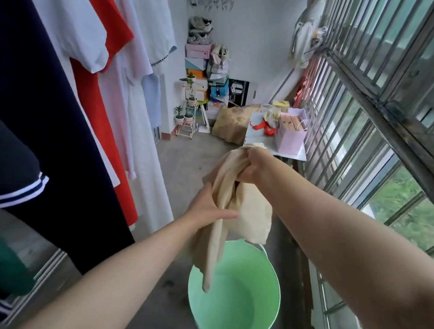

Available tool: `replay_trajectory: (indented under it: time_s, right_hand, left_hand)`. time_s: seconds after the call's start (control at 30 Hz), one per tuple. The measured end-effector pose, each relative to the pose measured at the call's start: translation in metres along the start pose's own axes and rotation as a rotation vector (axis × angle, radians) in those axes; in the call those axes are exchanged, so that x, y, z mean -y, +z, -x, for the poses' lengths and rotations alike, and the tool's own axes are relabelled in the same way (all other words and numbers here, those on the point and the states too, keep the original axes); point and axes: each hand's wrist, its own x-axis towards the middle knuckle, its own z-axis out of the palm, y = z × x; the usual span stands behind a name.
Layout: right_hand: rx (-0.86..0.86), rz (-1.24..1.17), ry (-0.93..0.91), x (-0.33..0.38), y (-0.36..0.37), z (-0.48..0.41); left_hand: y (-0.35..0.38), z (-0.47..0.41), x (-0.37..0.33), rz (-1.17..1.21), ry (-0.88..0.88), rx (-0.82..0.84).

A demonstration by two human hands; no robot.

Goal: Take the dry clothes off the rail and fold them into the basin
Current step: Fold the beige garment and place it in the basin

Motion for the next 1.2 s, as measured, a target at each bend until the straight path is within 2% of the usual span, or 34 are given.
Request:
replay_trajectory:
  time_s: [0.07,0.13,0.27,0.37,0.5,0.6,0.7,0.77,0.9,1.03,1.13,1.2]
  right_hand:
    - [0.032,-0.052,0.018,0.005,-0.003,0.005]
    - [0.058,-0.124,0.019,0.009,-0.01,0.009]
    - [-0.017,-0.194,0.041,0.011,-0.036,0.008]
    - [-0.062,-0.13,0.045,0.002,-0.048,0.002]
    - [-0.085,-0.091,0.044,-0.014,-0.048,-0.008]
    - [-0.075,-0.043,0.059,-0.027,-0.049,-0.015]
    - [-0.032,0.041,0.085,-0.041,-0.05,-0.016]
    - [0.07,0.18,0.036,-0.046,-0.045,-0.008]
    - [0.326,0.558,-0.132,-0.052,-0.046,0.015]
    - [0.528,0.579,-0.033,-0.057,-0.088,0.016]
    - [0.521,0.588,-0.043,-0.061,-0.124,0.015]
    - [0.461,0.624,-0.125,-0.069,-0.139,0.01]
  left_hand:
    - [-0.002,-0.006,0.007,-0.188,-0.014,-0.115]
    - [-0.012,-0.009,0.015,-0.363,-0.034,-0.154]
    - [-0.04,-0.008,0.044,-0.355,-0.068,-0.155]
    - [-0.054,-0.008,0.055,-0.4,-0.116,-0.184]
    - [-0.069,-0.017,0.041,-0.468,-0.04,-0.043]
    - [-0.077,-0.014,0.01,-0.278,0.001,0.033]
    - [-0.077,-0.008,-0.029,0.146,-0.024,0.084]
    - [-0.072,-0.013,-0.045,0.322,-0.082,0.052]
    - [-0.043,-0.023,-0.049,0.522,-0.394,-0.038]
    - [-0.014,-0.025,-0.054,0.71,-0.582,-0.08]
    - [-0.002,-0.038,-0.058,0.799,-0.587,-0.176]
    - [0.006,-0.046,-0.063,0.833,-0.579,-0.242]
